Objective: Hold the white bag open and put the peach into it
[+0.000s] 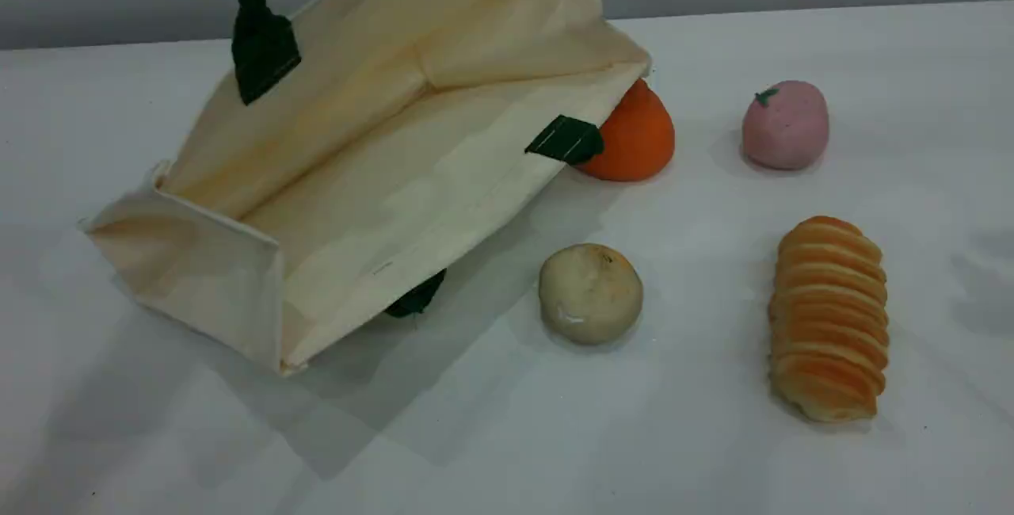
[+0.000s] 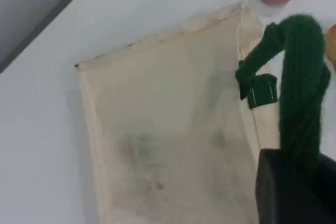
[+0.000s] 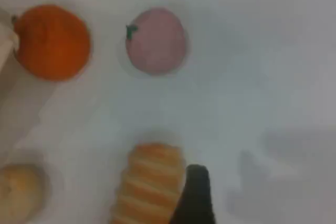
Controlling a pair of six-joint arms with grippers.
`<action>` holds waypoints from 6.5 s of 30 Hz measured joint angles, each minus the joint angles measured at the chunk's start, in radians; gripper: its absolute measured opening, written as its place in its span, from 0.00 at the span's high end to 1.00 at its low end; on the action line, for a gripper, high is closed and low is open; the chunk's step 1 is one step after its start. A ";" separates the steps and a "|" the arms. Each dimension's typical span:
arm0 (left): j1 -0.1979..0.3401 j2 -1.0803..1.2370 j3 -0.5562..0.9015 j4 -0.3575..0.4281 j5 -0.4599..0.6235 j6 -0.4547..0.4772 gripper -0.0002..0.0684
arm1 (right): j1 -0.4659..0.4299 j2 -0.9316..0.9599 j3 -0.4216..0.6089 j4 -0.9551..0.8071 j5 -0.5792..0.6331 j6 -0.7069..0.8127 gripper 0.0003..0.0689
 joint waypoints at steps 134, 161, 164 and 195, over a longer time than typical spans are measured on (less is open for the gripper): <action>0.000 -0.134 0.089 -0.044 -0.001 0.084 0.84 | 0.738 -0.011 0.022 0.141 -0.326 -0.080 0.85; 0.000 -0.180 0.138 -0.068 -0.001 0.101 0.84 | 0.956 0.302 0.019 0.192 -0.735 -0.091 0.82; 0.000 -0.180 0.138 -0.068 -0.001 0.101 0.84 | 0.956 0.353 0.019 0.192 -0.815 -0.101 0.82; 0.000 -0.179 0.138 -0.065 -0.001 0.101 0.84 | 0.956 0.521 -0.093 0.226 -0.912 -0.132 0.23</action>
